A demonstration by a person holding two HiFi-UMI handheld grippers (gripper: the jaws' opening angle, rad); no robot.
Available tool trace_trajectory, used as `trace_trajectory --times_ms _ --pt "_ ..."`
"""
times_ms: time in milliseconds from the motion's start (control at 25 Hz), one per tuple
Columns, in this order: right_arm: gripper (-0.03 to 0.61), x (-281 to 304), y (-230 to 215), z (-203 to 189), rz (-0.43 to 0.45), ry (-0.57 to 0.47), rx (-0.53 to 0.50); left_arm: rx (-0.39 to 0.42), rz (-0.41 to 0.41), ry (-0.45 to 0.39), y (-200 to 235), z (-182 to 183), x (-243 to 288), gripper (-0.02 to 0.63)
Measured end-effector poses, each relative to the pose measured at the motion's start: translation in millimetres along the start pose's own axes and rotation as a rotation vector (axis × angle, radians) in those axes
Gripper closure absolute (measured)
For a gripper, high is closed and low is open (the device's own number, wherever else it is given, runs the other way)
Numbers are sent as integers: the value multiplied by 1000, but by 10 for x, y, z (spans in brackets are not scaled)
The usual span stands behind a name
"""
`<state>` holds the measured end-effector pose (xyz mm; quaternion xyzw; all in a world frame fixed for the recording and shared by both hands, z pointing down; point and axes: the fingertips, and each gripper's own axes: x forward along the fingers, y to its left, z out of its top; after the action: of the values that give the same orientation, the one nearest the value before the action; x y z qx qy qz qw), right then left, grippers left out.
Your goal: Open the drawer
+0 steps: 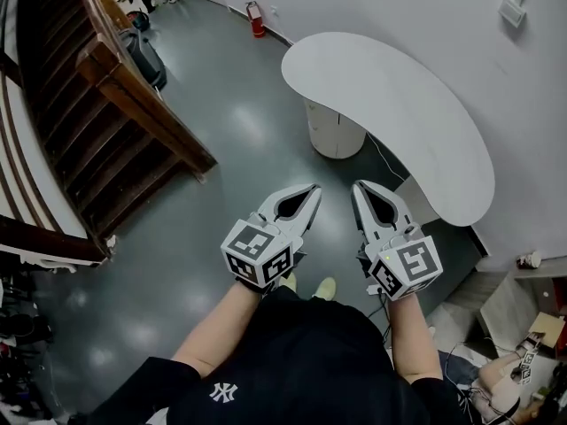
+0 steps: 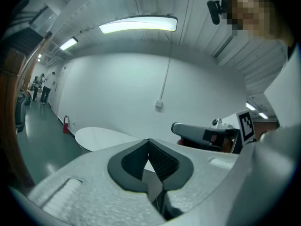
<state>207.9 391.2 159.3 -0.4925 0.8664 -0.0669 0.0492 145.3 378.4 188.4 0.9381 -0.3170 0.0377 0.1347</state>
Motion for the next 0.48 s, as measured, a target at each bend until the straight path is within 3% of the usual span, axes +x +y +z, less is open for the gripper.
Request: trace_trajectory --times_ms 480 --pt "563 209 -333 -118 1 -7 75 -16 78 30 321 -102 176 604"
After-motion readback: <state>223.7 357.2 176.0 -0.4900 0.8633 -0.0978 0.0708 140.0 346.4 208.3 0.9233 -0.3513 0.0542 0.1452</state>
